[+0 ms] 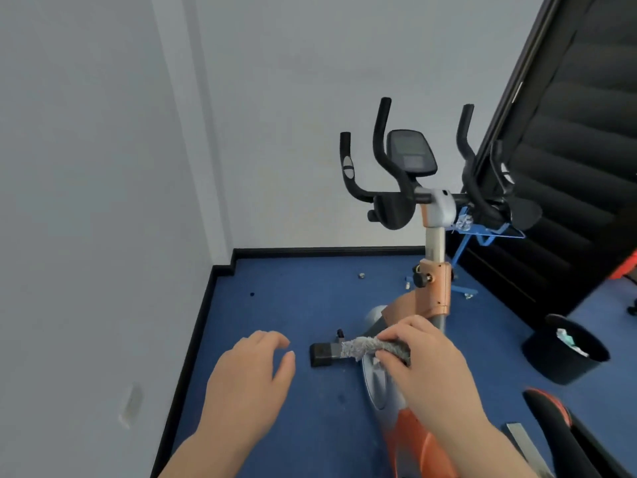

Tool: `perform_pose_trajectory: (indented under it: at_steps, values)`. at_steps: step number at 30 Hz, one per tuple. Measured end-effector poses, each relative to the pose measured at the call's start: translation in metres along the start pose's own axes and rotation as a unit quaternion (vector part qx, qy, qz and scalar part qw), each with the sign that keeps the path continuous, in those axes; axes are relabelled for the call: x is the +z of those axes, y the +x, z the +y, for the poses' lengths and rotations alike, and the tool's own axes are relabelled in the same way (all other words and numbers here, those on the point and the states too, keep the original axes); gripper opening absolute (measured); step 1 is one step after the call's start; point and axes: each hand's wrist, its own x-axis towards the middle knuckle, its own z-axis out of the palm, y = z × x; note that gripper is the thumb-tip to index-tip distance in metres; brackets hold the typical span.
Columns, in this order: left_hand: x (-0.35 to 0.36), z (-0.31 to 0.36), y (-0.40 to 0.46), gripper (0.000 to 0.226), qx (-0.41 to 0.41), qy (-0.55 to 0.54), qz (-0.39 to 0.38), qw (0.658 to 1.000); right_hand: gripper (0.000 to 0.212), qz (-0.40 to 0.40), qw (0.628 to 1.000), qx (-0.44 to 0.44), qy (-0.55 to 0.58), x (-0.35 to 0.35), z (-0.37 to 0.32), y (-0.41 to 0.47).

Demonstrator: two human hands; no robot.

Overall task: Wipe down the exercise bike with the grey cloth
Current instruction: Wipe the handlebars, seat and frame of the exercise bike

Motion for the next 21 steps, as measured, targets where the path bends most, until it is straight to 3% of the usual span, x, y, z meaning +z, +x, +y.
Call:
perform_pose_trajectory:
  at_steps: [9,21]
  values:
    - [0.020,-0.001,0.132,0.024,0.057,-0.019,-0.055,0.997,0.010,0.047,0.998,0.040,0.001,0.008,0.003,0.118]
    - [0.037,0.041,0.328,0.023,0.181,-0.066,-0.109,0.975,0.015,0.266,0.958,0.103,-0.002,0.007,0.030,0.260]
